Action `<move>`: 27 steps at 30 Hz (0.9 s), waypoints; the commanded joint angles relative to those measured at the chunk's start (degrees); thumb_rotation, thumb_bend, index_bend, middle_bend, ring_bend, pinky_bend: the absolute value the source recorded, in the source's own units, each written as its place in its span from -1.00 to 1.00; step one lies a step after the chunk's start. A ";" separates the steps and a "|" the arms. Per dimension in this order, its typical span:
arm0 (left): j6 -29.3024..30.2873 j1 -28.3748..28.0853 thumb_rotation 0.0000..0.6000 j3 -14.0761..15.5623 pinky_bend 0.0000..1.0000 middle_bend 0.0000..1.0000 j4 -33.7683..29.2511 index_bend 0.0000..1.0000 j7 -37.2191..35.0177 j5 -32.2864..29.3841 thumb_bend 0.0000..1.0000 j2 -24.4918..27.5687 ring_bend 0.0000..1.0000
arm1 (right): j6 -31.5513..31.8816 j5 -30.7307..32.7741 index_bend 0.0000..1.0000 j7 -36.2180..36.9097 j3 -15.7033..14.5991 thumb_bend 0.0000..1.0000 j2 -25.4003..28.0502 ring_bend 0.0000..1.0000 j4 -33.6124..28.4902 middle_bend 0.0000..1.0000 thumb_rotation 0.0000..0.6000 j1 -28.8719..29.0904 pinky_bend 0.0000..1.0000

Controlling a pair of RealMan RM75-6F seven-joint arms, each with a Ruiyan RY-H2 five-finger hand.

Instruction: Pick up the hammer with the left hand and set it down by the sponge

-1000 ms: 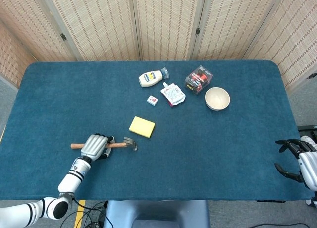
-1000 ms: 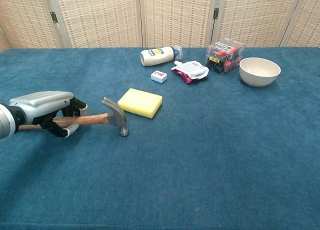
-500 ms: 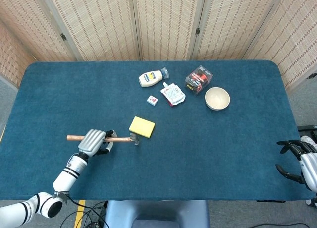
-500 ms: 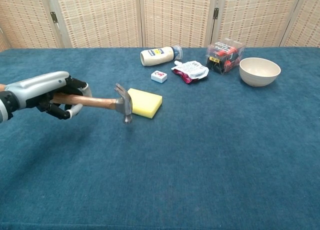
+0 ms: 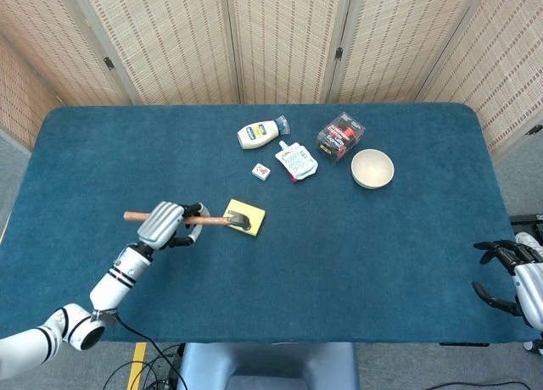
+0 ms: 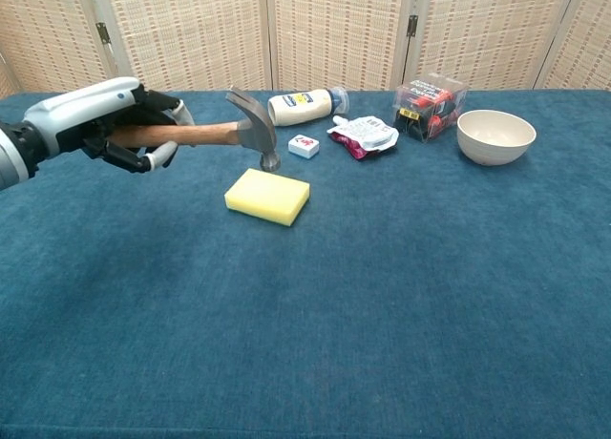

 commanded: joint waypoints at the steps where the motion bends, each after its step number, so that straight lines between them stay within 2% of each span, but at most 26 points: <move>1: -1.78 -1.47 1.00 -0.67 0.69 0.56 2.29 0.51 -0.13 -0.84 0.35 -1.17 0.27 | -0.04 0.14 -0.38 -0.02 0.00 -0.66 0.06 -0.46 -0.03 -0.05 1.00 -0.06 -0.46; 11: -8.38 -4.14 1.00 -0.09 0.69 0.56 11.23 0.51 3.91 -4.02 0.35 -5.49 0.28 | -0.38 0.75 -0.38 -0.23 0.00 -0.66 -0.06 -0.46 0.09 -0.05 1.00 -0.26 -0.46; 15: -9.33 -4.16 1.00 0.76 0.70 0.56 13.43 0.51 5.92 -4.49 0.35 -7.10 0.28 | -0.36 0.84 -0.38 -0.17 0.05 -0.66 0.02 -0.46 0.13 -0.05 1.00 -0.32 -0.46; 19: -8.82 -3.66 1.00 0.40 0.70 0.56 12.86 0.52 4.88 -5.30 0.35 -7.13 0.28 | -0.05 0.82 -0.38 -0.04 0.06 -0.66 0.13 -0.46 0.13 -0.05 1.00 -0.53 -0.46; 23: -7.76 -2.95 1.00 -1.61 0.70 0.56 9.38 0.52 0.55 -7.04 0.35 -5.37 0.28 | 0.20 0.75 -0.38 0.10 0.05 -0.66 0.10 -0.46 0.21 -0.05 1.00 -0.70 -0.46; 27: -6.85 -2.71 1.00 -2.37 0.70 0.56 6.22 0.52 -0.16 -7.15 0.35 -3.04 0.28 | 0.12 0.65 -0.38 0.24 0.04 -0.66 -0.08 -0.46 0.40 -0.05 1.00 -0.67 -0.46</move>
